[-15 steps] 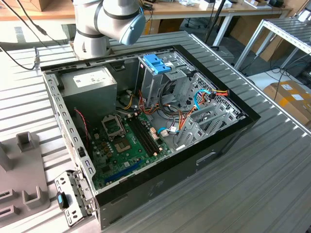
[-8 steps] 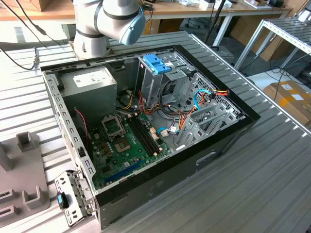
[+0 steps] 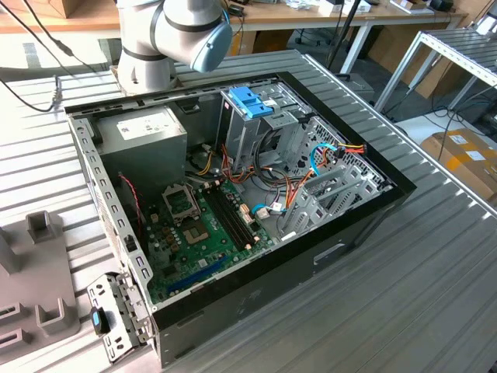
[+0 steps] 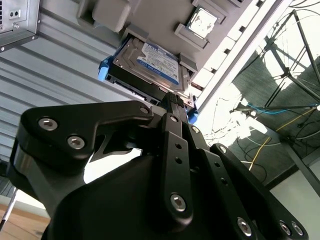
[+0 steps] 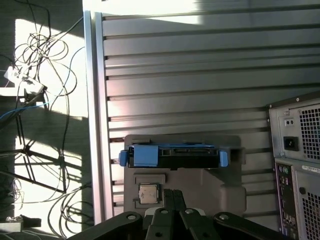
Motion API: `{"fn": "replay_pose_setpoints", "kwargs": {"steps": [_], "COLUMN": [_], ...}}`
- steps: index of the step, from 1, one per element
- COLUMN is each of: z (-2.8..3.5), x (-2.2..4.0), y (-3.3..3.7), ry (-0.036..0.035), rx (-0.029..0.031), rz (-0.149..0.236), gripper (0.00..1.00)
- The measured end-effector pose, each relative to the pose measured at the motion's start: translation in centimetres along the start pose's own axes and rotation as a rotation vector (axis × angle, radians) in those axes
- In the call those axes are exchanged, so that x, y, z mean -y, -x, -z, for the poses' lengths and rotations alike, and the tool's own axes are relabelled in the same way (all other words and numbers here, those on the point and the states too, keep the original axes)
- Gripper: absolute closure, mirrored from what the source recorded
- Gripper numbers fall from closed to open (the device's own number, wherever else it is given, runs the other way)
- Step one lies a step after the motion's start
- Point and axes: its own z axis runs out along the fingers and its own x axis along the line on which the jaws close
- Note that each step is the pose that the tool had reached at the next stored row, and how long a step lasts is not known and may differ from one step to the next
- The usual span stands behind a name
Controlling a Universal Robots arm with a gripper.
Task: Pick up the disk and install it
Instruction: 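Reach for the disk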
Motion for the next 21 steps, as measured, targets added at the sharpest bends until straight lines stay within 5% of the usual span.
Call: {"fn": "replay_pose_setpoints", "kwargs": {"steps": [21], "z": [-0.03], "x": [0.31], "y": [-1.09], "ry": [0.0000], "rx": [0.0000], "rz": [0.000], "gripper": [0.89]}}
